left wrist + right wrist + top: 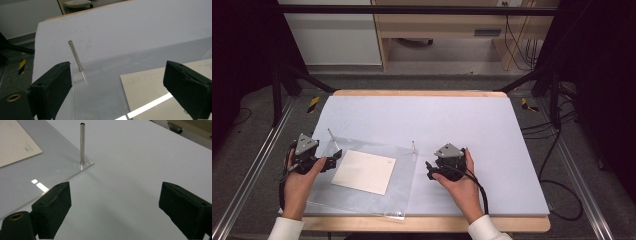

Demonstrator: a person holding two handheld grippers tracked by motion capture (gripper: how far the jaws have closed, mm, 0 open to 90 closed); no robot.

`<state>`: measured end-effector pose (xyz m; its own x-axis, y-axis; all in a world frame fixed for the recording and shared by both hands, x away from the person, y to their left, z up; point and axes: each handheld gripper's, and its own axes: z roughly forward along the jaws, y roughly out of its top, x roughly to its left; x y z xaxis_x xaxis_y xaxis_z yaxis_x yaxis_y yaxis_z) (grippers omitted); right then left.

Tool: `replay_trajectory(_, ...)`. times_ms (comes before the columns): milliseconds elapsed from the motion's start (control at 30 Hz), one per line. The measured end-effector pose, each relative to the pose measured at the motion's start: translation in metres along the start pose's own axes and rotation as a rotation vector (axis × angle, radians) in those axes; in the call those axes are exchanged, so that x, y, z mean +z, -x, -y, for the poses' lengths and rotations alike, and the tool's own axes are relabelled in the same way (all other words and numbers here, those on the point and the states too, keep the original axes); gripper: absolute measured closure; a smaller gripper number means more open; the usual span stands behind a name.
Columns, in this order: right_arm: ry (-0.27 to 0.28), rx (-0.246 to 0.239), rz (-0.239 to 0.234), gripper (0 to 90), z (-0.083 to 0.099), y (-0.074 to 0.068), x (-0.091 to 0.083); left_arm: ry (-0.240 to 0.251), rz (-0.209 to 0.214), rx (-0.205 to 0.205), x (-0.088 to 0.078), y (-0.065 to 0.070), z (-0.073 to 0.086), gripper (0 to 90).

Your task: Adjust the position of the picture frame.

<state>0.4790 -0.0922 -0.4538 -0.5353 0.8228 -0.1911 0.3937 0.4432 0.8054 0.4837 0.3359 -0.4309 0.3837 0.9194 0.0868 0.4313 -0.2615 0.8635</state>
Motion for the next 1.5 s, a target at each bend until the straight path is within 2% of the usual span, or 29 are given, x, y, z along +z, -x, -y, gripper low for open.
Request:
replay_trajectory(67,-0.001,-0.01,0.005,12.8,0.0,0.0,0.0,0.008,-0.007,-0.003,0.0,0.0,0.0,7.8)
replay_trajectory(333,0.001,0.0,-0.009,22.5,0.0,0.001,-0.002,0.011,-0.025,-0.009,0.002,-0.002,0.004,7.8)
replay_trajectory(433,-0.008,0.003,-0.039,23.3,-0.001,0.0,-0.003,0.011,-0.035,-0.012,0.003,-0.003,0.005,7.8)
replay_trajectory(567,-0.021,-0.017,-0.095,18.1,-0.006,-0.004,-0.003,-0.002,-0.035,-0.007,0.003,-0.004,0.007,7.8)
replay_trajectory(700,-0.02,-0.012,-0.122,23.1,-0.011,-0.008,-0.002,-0.004,-0.04,0.006,0.003,-0.004,0.007,10.0)
replay_trajectory(800,-0.042,0.001,-0.155,28.3,-0.018,-0.011,0.008,-0.028,-0.059,0.023,0.002,-0.004,0.006,14.9)
replay_trajectory(933,-0.091,-0.012,-0.174,37.4,-0.029,-0.015,0.027,-0.022,-0.053,0.003,0.0,-0.005,0.005,15.4)
replay_trajectory(1033,-0.107,-0.065,-0.164,46.9,-0.041,-0.02,0.041,-0.015,-0.047,-0.004,0.0,-0.005,0.004,15.4)
replay_trajectory(1100,-0.122,-0.081,-0.162,51.8,-0.046,-0.022,0.048,-0.02,-0.044,0.004,0.0,-0.005,0.005,15.4)
replay_trajectory(1300,-0.15,-0.066,-0.179,60.2,-0.053,-0.021,0.07,0.02,-0.028,-0.022,-0.003,-0.008,0.005,14.0)
replay_trajectory(1400,-0.15,-0.054,-0.193,62.8,-0.053,-0.02,0.076,0.032,-0.018,-0.04,-0.003,-0.009,0.004,12.6)
replay_trajectory(1500,-0.154,-0.039,-0.203,66.0,-0.053,-0.019,0.08,0.031,-0.019,-0.04,-0.002,-0.009,0.005,11.5)
